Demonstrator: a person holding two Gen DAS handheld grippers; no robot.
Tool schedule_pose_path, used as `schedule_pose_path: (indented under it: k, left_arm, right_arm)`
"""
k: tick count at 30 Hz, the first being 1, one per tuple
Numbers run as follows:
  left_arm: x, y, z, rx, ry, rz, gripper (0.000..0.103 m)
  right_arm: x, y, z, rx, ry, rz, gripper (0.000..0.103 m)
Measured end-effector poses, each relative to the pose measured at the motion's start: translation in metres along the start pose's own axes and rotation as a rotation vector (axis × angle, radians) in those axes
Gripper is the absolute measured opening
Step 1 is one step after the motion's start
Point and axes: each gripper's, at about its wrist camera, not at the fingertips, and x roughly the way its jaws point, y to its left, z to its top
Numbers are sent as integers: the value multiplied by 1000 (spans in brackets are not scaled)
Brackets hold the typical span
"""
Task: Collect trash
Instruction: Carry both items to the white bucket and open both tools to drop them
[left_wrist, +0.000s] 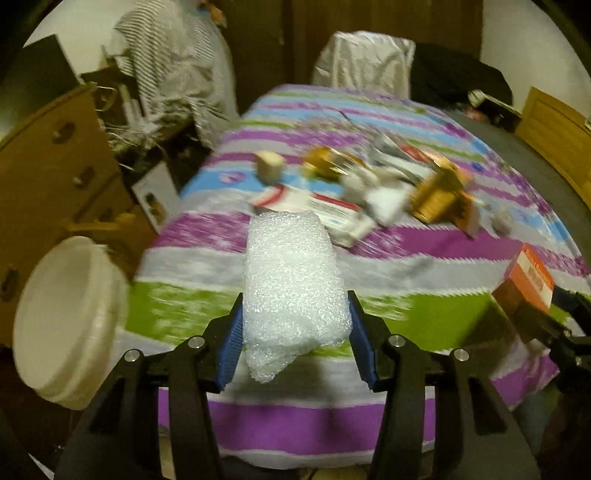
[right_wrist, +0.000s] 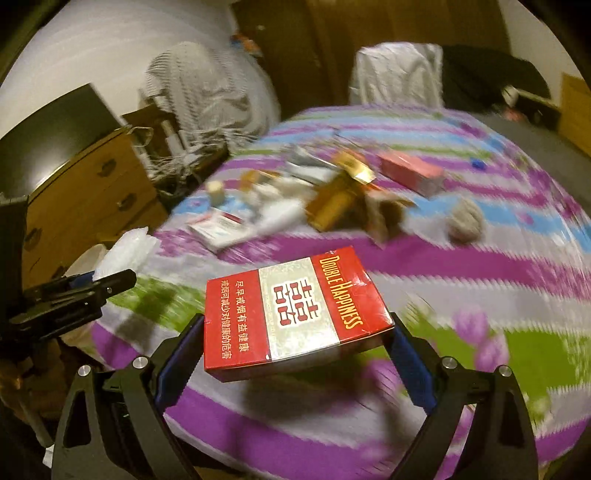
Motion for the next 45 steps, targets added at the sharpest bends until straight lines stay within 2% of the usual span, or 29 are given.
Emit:
schedule_pose_path:
  k: [7, 12, 18, 24, 31, 37, 45]
  left_arm:
    - [-31, 74, 16, -81, -94, 122, 50]
    - [-50, 135, 21, -134, -137, 227, 50]
    - [-62, 196, 22, -177, -144, 335, 50]
    - [-59, 248, 18, -223, -107, 395, 50]
    - [-48, 291, 5, -248, -55, 415, 50]
    - [-33, 313, -5, -261, -12, 376, 50]
    - [-20, 328, -13, -269, 20, 313, 50]
  right_arm:
    - [21, 91, 52, -135, -32, 108, 93]
    - [46, 167, 89, -212, -9, 208, 93]
    - [73, 257, 123, -291, 26, 308, 93]
    - [102, 341, 135, -371, 86, 376, 93]
    - [139, 404, 132, -448, 150, 416, 93]
    - [158, 435, 116, -522, 204, 442, 93]
    - [161, 466, 103, -596, 218, 481, 93]
